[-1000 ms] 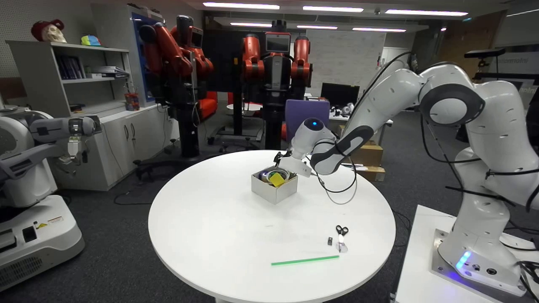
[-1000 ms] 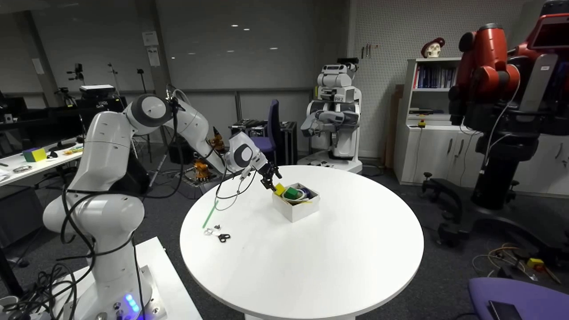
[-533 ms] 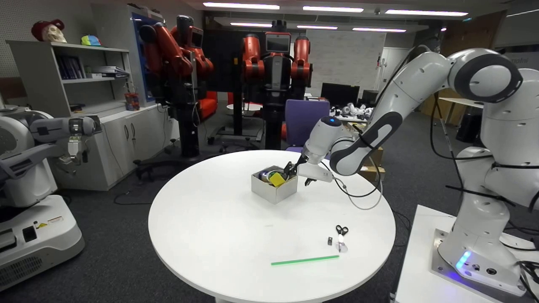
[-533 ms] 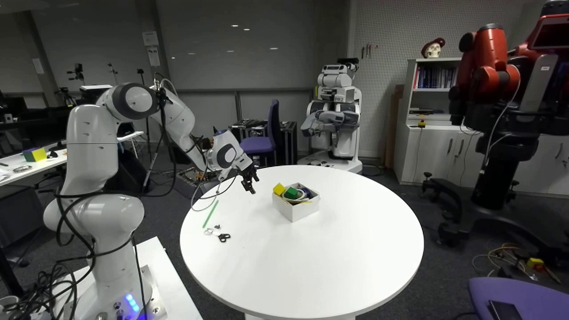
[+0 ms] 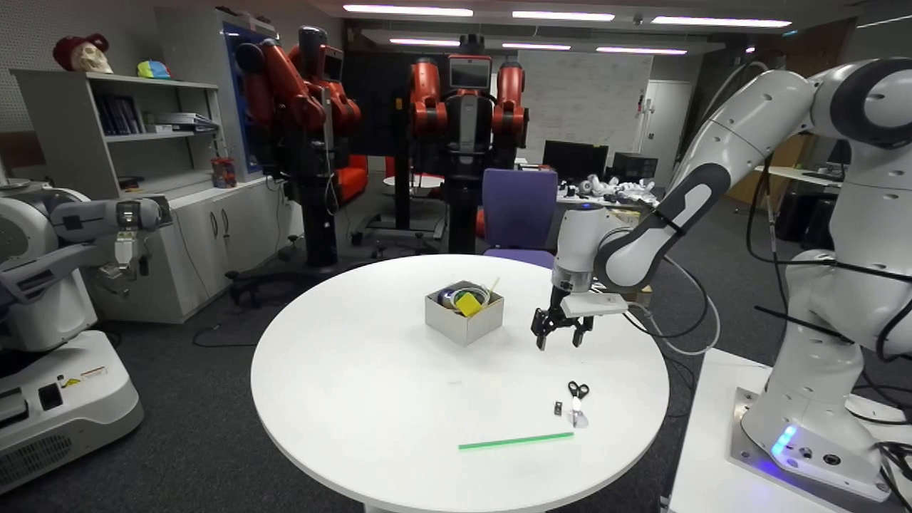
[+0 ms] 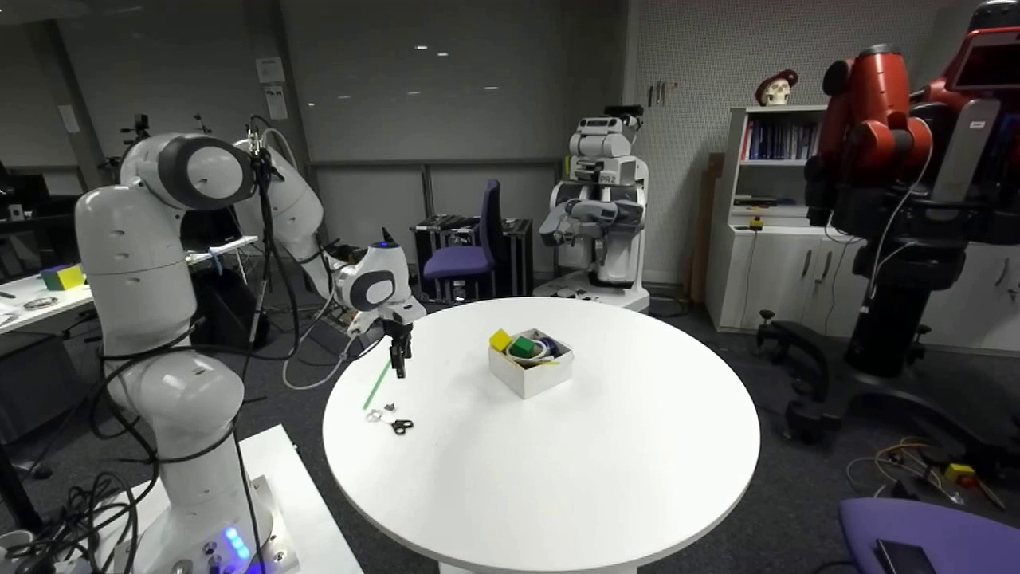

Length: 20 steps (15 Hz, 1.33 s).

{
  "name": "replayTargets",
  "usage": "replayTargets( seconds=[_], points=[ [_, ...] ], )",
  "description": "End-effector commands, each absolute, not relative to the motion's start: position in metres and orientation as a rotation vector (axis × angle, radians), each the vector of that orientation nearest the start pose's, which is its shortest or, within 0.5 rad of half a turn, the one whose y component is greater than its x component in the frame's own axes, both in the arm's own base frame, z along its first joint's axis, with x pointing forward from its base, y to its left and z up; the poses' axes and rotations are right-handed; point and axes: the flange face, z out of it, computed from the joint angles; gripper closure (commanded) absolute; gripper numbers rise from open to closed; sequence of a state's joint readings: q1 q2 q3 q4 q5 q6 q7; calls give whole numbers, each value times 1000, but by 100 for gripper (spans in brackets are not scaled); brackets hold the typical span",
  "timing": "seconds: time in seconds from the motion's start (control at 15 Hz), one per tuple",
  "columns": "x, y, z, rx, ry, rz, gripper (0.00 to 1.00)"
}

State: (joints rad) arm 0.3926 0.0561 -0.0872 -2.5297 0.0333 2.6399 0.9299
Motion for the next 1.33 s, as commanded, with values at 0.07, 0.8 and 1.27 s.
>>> replayTargets(
  seconds=[0.07, 0.8, 1.27],
  points=[
    [418, 110, 237, -2959, 1021, 217, 0],
    [407, 110, 175, -2785, 1255, 53, 0],
    [386, 102, 145, -2773, 1342, -27, 0]
  ],
)
